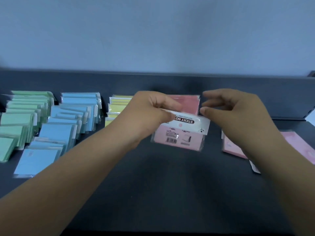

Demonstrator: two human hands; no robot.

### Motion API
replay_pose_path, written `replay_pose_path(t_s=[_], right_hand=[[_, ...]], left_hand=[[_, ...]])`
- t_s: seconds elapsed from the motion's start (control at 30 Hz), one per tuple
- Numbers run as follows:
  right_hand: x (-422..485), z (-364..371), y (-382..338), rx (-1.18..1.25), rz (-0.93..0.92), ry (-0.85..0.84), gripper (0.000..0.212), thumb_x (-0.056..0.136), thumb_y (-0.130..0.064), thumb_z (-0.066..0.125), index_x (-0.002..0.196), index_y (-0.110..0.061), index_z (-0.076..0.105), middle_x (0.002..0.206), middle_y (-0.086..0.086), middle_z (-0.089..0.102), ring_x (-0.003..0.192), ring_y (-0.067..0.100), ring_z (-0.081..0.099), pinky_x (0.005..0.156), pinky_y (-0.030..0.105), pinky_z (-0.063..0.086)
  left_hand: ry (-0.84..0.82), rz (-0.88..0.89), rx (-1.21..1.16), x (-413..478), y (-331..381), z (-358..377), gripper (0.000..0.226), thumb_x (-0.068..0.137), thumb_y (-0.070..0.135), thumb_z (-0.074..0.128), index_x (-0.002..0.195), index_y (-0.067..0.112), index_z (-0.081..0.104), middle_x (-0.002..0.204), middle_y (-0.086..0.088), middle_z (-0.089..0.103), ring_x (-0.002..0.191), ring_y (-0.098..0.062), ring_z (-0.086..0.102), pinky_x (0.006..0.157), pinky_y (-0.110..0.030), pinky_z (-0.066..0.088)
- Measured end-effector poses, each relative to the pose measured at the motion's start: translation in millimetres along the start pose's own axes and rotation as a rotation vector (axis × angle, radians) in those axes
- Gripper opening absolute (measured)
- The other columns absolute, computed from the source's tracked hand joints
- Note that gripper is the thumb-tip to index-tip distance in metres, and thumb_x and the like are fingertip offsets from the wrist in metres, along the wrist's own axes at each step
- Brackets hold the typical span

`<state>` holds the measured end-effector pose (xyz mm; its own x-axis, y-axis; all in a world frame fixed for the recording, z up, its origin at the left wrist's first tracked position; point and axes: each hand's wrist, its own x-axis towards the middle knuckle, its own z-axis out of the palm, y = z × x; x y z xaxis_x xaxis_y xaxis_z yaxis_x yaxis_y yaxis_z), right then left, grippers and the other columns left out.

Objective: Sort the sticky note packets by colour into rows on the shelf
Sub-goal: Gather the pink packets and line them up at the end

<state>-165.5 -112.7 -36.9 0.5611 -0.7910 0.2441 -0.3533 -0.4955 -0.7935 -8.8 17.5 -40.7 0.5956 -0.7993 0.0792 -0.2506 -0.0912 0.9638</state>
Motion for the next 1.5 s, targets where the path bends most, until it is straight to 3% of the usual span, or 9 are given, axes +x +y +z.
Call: replay_pose_path(t_s=[0.33,0.5,0.6,0.77,0.87,1.07,1.17,1.3,1.5], right_hand=[[2.0,-6.0,10.1,0.109,-0.003,-0.054,0.007,0.085,-0.018,0.081,0.085,-0.025,0.081,0.078,-0.01,0.077,0.063,-0.003,0.062,0.062,0.016,0.045],[-5.3,0.1,5.7,0.118,0.047,0.204,0.007,0.086,-0.034,0.08,0.092,-0.032,0.078,0.087,-0.013,0.075,0.069,0.002,0.066,0.062,0.028,0.054],[-21.8,11.6,-8.4,0.244,0.073,0.071,0.02,0.09,-0.045,0.072,0.092,-0.027,0.079,0.089,-0.012,0.078,0.084,0.011,0.073,0.083,0.039,0.061],[-26.0,10.9,-22.4,0.536,0.101,-0.051,0.014,0.094,-0.018,0.07,0.085,-0.013,0.08,0.081,0.003,0.08,0.078,0.016,0.078,0.071,0.027,0.062],[-16.5,4.7,-8.8,0.408,0.061,0.049,0.017,0.091,-0.007,0.068,0.083,-0.015,0.081,0.077,0.006,0.079,0.075,0.028,0.077,0.074,0.047,0.065],[-2.3,0.2,7.0,0.341,0.083,0.01,0.016,0.094,-0.015,0.071,0.083,-0.022,0.081,0.078,0.01,0.077,0.066,0.016,0.062,0.082,0.053,0.059],[5.7,6.3,14.7,0.425,0.129,-0.046,0.018,0.094,-0.013,0.068,0.089,-0.022,0.083,0.093,0.026,0.075,0.076,0.027,0.063,0.09,0.064,0.056],[12.5,18.1,26.9,0.392,0.164,0.005,0.017,0.092,-0.01,0.071,0.082,-0.019,0.083,0.069,0.002,0.076,0.063,0.012,0.06,0.082,0.049,0.062],[26.4,30.1,35.3,0.201,0.18,0.063,0.005,0.077,-0.025,0.076,0.074,-0.023,0.079,0.069,0.01,0.074,0.077,0.037,0.073,0.078,0.054,0.062]], left_hand=[[0.07,-0.005,-0.167,4.4,-4.4,15.4,0.022,0.078,0.003,0.081,0.095,0.016,0.075,0.092,-0.008,0.078,0.091,-0.03,0.076,0.089,-0.056,0.058],[0.275,0.192,0.073,-4.9,-6.2,25.9,0.011,0.083,0.012,0.077,0.078,0.015,0.069,0.076,0.006,0.074,0.074,-0.016,0.072,0.067,-0.035,0.059],[0.366,0.346,0.162,-11.5,-2.1,39.0,0.016,0.087,0.018,0.073,0.078,0.026,0.063,0.071,0.017,0.064,0.067,-0.003,0.062,0.061,-0.025,0.051],[0.182,0.44,0.117,-17.4,-3.1,50.7,0.014,0.089,0.016,0.074,0.101,0.022,0.075,0.095,0.006,0.068,0.091,-0.006,0.065,0.077,-0.017,0.051],[0.144,0.532,0.185,-19.8,-3.4,48.3,0.021,0.088,0.009,0.073,0.106,0.018,0.078,0.103,0.007,0.073,0.099,0.0,0.063,0.083,-0.01,0.044],[0.301,0.186,0.249,-9.4,-9.5,40.3,0.04,0.089,0.023,0.066,0.128,0.03,0.064,0.122,0.013,0.061,0.108,-0.005,0.06,0.095,-0.029,0.05],[0.294,0.027,0.095,-8.0,-5.4,41.4,0.03,0.087,0.013,0.058,0.102,0.036,0.07,0.088,0.024,0.07,0.078,0.004,0.065,0.065,-0.02,0.052],[0.369,-0.037,-0.017,-7.0,-5.1,43.9,0.032,0.087,0.006,0.055,0.089,0.036,0.067,0.074,0.037,0.065,0.067,0.014,0.061,0.055,-0.008,0.046],[0.392,-0.067,-0.026,-0.9,-6.2,51.0,0.04,0.074,0.023,0.052,0.109,0.039,0.065,0.098,0.013,0.073,0.092,-0.015,0.072,0.088,-0.038,0.057]])
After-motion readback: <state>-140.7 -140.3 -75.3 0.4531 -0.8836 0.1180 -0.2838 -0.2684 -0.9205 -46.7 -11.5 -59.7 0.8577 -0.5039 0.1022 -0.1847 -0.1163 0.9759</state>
